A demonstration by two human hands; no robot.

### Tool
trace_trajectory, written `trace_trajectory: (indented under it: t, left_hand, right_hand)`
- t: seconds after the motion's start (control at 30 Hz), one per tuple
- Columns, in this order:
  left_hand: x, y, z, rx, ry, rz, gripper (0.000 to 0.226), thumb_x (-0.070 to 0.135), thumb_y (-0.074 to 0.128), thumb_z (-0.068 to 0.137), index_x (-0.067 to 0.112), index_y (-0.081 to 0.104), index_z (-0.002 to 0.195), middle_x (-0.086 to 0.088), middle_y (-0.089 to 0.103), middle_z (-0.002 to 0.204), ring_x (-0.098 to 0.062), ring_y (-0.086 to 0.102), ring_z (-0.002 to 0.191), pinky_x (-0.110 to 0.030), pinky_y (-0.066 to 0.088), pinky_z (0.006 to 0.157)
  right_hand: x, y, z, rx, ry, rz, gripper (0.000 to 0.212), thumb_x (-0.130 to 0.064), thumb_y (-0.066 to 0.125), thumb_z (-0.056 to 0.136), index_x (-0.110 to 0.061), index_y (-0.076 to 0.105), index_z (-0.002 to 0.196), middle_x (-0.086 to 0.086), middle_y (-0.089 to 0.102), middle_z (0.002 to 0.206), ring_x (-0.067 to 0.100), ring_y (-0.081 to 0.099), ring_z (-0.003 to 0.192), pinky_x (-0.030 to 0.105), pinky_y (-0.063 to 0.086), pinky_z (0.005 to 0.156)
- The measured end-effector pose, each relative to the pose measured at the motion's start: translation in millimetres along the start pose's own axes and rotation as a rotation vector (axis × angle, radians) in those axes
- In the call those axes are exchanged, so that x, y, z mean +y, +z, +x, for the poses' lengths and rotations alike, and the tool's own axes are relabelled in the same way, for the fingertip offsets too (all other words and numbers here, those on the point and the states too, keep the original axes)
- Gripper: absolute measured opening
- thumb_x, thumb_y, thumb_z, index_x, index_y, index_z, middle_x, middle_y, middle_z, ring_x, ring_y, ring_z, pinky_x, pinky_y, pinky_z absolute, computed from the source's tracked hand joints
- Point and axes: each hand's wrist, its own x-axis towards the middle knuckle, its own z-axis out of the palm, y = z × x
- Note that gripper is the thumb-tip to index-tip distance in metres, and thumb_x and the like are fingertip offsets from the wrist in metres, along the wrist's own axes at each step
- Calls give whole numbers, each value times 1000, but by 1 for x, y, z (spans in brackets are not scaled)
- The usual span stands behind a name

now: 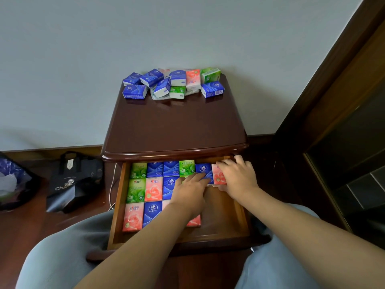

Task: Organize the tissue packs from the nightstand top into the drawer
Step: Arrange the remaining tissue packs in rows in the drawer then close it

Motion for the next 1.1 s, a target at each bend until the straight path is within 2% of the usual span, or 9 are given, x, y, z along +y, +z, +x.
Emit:
trace_trajectory:
  t: [0.3, 0.4, 0.5, 0.57, 0.7, 0.83, 0.93, 1.03, 1.1]
  left_hand:
    - [2, -7, -1, -57, 7, -25, 67, 15, 54, 99, 30, 31, 161, 7, 21, 170, -19, 16, 157, -50, 19, 125]
    - [6, -14, -8, -37, 13, -64, 60, 20, 50, 102, 26, 33, 159, 4, 26, 168, -21, 23, 155, -49, 24, 124]
    - [10, -25, -19, 61, 4, -102, 44, 29, 48, 105, 26, 45, 148, 1, 45, 151, -23, 41, 140, -46, 35, 117]
    - [10, -34, -25, 163, -8, -125, 29, 34, 47, 105, 26, 53, 133, 1, 53, 134, -22, 49, 127, -43, 42, 108]
    - [1, -60, -34, 379, -32, -190, 20, 39, 44, 107, 24, 56, 111, 6, 61, 110, -16, 57, 103, -38, 47, 90]
    - [-20, -77, -43, 498, -77, -196, 24, 40, 42, 107, 22, 58, 104, 5, 66, 106, -21, 60, 99, -42, 47, 85]
    - [-41, -81, -50, 573, -110, -181, 24, 38, 40, 108, 22, 58, 107, 3, 64, 108, -24, 59, 100, -43, 48, 83]
    - [-62, -82, -52, 643, -126, -210, 21, 28, 45, 106, 25, 57, 123, 3, 58, 119, -22, 55, 109, -40, 49, 89]
    - [-74, -82, -48, 655, -129, -178, 33, 26, 47, 104, 24, 54, 137, 1, 56, 132, -22, 52, 121, -40, 46, 100]
  right_hand:
    - [-2, -6, -5, -38, -2, 40, 92, -61, 75, 85, -30, 32, 161, -6, 40, 162, 25, 33, 147, 41, 40, 113]
    - [1, -9, -16, 32, 2, 62, 81, -66, 63, 91, -30, 36, 159, -8, 44, 160, 21, 41, 141, 38, 45, 108]
    - [5, -17, -26, 186, -18, 33, 49, -63, 46, 101, -32, 61, 136, -11, 65, 132, 17, 57, 119, 34, 52, 91]
    - [4, -26, -28, 271, -51, 3, 42, -57, 39, 104, -31, 71, 112, -11, 72, 107, 15, 62, 100, 32, 50, 78]
    - [-13, -55, -22, 374, -104, 80, 36, -47, 45, 106, -26, 70, 89, -10, 68, 85, 12, 62, 81, 31, 50, 68]
    - [-45, -81, -6, 436, -83, 271, 39, -41, 48, 106, -20, 60, 74, -7, 58, 74, 19, 58, 74, 42, 51, 67]
    - [-66, -86, 7, 424, -71, 369, 36, -37, 51, 105, -17, 59, 76, -2, 57, 81, 25, 57, 82, 45, 50, 71]
    - [-79, -80, 20, 354, -72, 434, 14, -32, 58, 102, -19, 64, 105, 2, 59, 112, 27, 55, 105, 42, 49, 90]
    - [-83, -73, 29, 335, -65, 430, 29, -31, 62, 101, -16, 61, 125, 7, 54, 130, 30, 51, 120, 41, 43, 104]
